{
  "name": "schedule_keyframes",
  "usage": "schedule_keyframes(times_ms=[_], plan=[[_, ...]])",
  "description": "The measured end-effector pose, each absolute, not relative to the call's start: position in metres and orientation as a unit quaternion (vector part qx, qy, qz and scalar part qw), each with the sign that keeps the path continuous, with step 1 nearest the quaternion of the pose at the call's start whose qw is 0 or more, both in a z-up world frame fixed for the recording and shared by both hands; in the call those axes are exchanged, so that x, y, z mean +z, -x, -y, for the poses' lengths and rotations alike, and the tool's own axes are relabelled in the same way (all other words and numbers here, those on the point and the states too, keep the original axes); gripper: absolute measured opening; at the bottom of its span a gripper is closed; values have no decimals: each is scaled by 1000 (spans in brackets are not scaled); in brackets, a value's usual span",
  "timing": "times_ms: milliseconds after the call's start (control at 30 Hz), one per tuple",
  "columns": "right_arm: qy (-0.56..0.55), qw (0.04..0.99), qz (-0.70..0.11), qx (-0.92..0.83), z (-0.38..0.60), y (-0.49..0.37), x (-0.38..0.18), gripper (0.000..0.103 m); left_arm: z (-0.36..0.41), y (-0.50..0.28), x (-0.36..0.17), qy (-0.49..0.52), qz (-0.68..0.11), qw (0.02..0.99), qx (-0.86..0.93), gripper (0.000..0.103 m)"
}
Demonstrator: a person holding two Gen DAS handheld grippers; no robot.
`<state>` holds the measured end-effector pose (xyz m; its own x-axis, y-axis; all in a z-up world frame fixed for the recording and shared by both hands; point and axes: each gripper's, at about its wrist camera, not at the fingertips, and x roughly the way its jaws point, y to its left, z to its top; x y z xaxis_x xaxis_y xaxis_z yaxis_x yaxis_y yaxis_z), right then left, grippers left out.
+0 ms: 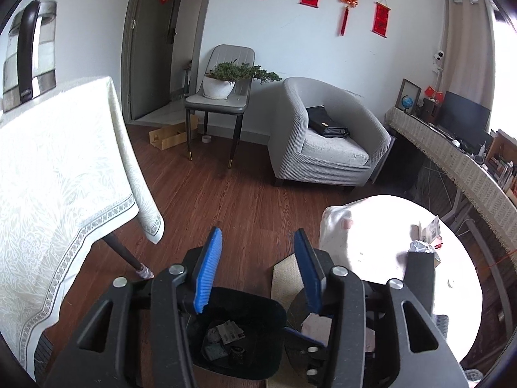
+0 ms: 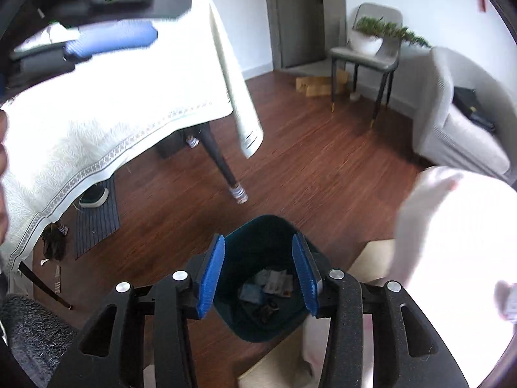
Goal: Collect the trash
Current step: 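Move both tools back over the table toward the foil ball and cap, then grasp the crumpled foil ball with the left gripper while the right grasps the white cap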
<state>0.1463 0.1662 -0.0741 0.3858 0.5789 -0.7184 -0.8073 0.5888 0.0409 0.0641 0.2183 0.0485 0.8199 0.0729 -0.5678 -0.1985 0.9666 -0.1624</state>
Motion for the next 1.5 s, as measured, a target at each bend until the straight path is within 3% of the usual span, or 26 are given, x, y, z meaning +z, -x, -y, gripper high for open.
schedule_keyframes(times_ms=[833,1500], plan=[[110,896,-347,255,72,-188,-47,42,-52,-157,2,49,-331,941,-51,74],[91,903,-369,202,181,-183,-63,42,54,-201,-43,13,-374,919,-126,74]])
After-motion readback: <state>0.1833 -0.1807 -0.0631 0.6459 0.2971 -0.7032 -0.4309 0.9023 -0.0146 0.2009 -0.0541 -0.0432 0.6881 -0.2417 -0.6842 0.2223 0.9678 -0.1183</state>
